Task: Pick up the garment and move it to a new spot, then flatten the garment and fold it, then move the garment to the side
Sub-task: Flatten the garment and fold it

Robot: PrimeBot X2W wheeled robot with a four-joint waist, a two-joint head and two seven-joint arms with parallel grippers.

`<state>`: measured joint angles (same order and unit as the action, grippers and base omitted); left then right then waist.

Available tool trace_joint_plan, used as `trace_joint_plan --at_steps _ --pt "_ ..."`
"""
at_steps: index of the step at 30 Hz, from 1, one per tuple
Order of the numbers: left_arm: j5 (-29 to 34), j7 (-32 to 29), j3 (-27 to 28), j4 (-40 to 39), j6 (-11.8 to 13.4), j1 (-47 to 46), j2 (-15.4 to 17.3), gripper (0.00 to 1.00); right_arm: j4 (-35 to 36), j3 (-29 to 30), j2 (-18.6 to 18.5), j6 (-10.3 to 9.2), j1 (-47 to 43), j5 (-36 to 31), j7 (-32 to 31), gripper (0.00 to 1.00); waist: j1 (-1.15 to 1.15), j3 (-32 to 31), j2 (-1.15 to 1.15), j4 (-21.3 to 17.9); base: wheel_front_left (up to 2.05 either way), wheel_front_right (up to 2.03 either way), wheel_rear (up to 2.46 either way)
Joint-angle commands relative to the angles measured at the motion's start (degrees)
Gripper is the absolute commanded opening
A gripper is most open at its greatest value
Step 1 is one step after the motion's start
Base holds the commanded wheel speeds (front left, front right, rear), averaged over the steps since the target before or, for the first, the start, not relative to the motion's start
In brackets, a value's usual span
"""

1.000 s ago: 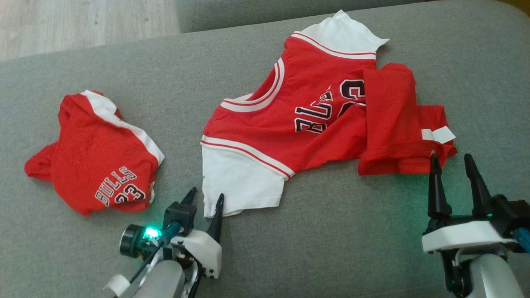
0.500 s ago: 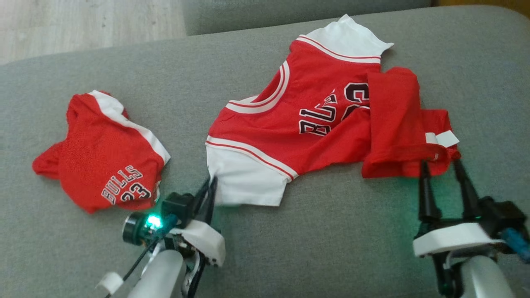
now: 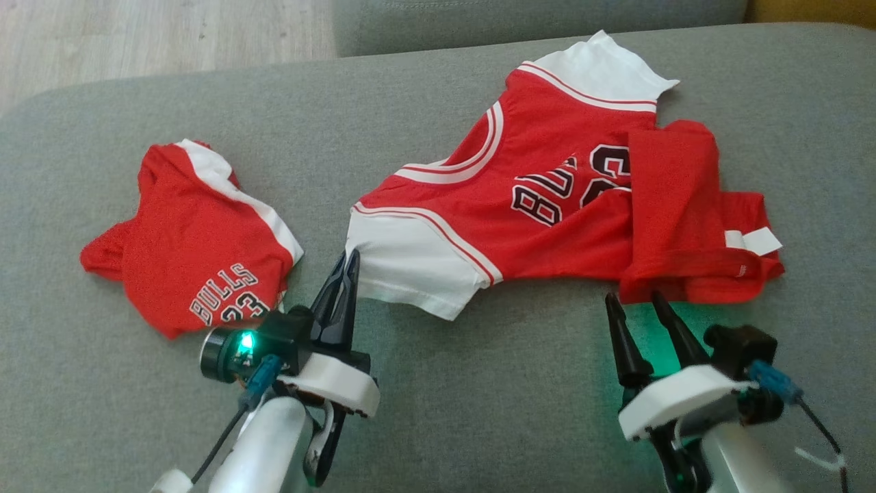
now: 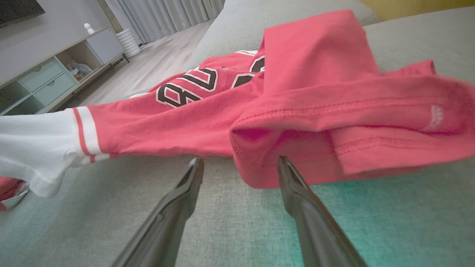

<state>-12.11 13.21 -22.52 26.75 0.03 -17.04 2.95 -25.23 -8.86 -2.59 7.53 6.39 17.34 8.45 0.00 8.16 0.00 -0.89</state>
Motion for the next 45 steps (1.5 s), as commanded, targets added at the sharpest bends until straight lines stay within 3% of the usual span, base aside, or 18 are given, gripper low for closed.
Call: trace_joint_plan --at_steps 1,9,10,12,22,33,45 --pt "0.02 0.73 1.32 -2.04 0.23 -0.89 0.58 0.00 0.59 -1.71 -0.29 -0.04 3.16 0.62 0.10 1.00 0.00 0.26 0.00 0.23 0.00 0.00 0.00" --pt "-0.11 1.09 0.68 -2.48 -0.08 -1.17 0.77 0.00 -5.22 -2.01 -0.29 -0.04 7.70 1.76 1.95 1.00 0.00 0.76 0.00 1.05 0.00 0.00 0.00" --pt "-0.14 1.13 0.61 -2.48 -0.08 -1.16 0.77 0.00 -5.82 -2.00 -0.29 -0.04 7.99 1.97 2.16 0.96 0.00 0.73 0.00 1.11 0.00 0.00 0.00" --pt "-0.22 1.21 0.53 -2.50 -0.04 -1.08 0.76 0.00 -6.90 -1.97 -0.29 -0.04 8.56 2.11 2.59 0.00 0.00 0.66 0.00 1.15 0.00 0.00 0.00" --pt "-1.00 1.53 1.28 -2.27 0.89 0.28 1.35 0.00 -3.40 5.87 -0.29 -0.04 5.66 -1.23 3.60 0.00 0.00 -1.61 0.00 -0.59 0.00 0.00 0.00" --pt "-1.49 1.72 1.31 -2.43 1.63 1.26 1.19 0.00 11.23 20.35 -0.29 -0.04 1.64 -8.49 -6.60 0.00 0.00 -3.08 0.00 -2.11 0.00 0.00 0.00" --pt "-0.49 1.77 2.66 -6.05 2.69 0.66 1.44 0.00 12.93 24.01 -5.52 -0.04 7.99 -13.86 -14.89 0.00 0.00 -1.79 0.00 0.51 0.00 0.00 0.00"
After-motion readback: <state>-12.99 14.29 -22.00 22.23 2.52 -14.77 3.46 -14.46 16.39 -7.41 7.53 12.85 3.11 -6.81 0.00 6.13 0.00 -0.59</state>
